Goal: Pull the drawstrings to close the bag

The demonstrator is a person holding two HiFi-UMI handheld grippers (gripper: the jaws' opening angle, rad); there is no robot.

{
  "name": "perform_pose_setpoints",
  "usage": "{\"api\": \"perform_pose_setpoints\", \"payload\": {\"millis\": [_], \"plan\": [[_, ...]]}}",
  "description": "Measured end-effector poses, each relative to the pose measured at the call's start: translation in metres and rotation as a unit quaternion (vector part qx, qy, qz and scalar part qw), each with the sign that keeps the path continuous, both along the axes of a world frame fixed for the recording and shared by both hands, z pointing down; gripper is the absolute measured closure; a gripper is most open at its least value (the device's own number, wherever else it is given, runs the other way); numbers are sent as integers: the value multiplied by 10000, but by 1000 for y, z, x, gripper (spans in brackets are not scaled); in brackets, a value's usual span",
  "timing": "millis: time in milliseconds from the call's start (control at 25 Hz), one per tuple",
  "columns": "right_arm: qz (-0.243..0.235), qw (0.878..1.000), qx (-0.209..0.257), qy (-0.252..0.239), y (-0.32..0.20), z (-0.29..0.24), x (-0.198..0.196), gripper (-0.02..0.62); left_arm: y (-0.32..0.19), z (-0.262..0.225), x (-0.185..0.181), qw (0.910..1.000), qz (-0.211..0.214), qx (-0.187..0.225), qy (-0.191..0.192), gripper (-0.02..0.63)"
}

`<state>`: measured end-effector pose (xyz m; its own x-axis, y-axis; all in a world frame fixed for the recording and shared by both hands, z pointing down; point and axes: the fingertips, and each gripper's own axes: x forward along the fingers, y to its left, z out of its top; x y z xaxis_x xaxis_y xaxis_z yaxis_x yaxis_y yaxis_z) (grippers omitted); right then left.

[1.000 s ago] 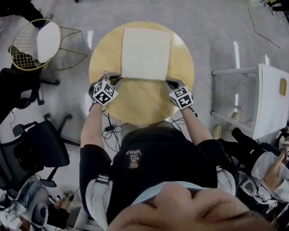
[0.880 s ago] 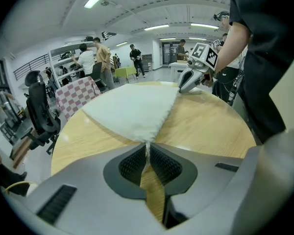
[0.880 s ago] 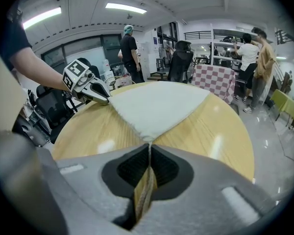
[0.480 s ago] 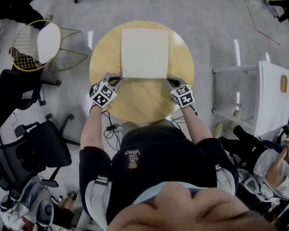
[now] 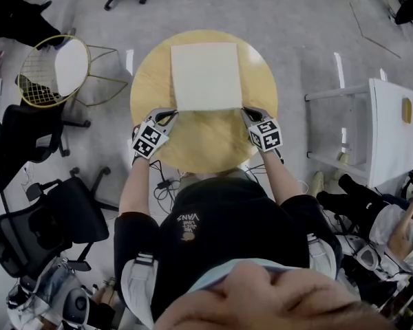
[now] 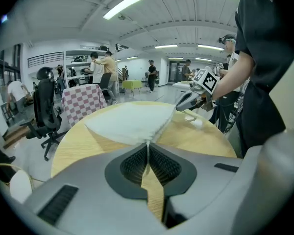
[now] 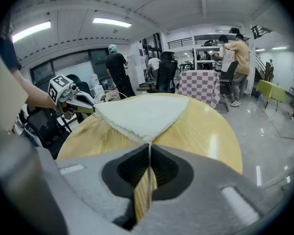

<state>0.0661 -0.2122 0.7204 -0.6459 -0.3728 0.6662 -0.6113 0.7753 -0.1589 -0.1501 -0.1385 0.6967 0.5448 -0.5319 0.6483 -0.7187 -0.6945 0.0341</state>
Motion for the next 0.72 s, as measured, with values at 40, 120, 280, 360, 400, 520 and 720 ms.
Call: {"api": "perform_pose_setpoints", "payload": {"millis": [40, 120, 280, 360, 400, 520, 720], "plan": [[32, 10000, 29, -26, 0, -3, 0, 589, 1, -4, 0, 10000, -22, 22, 47, 589], [101, 9999, 91, -86, 0, -10, 0, 589, 2, -12, 0, 9998, -67, 91, 144, 589], [304, 9991, 179, -254, 1, -23, 1, 589, 5, -29, 1, 9988, -143, 221, 415, 589], [411, 9984, 205, -330, 2, -29, 2, 589, 6, -37, 1, 9981, -145, 302, 519, 591], [460, 9980, 226, -359, 2, -32, 3, 589, 6, -42, 2, 9977, -141, 350, 560, 591], [587, 9969, 312, -421, 2, -42, 5, 589, 7, -52, 4, 9967, -106, 436, 683, 592], [751, 9949, 444, -504, 6, -56, 9, 591, 11, -69, 7, 9947, -149, 544, 864, 594]]}}
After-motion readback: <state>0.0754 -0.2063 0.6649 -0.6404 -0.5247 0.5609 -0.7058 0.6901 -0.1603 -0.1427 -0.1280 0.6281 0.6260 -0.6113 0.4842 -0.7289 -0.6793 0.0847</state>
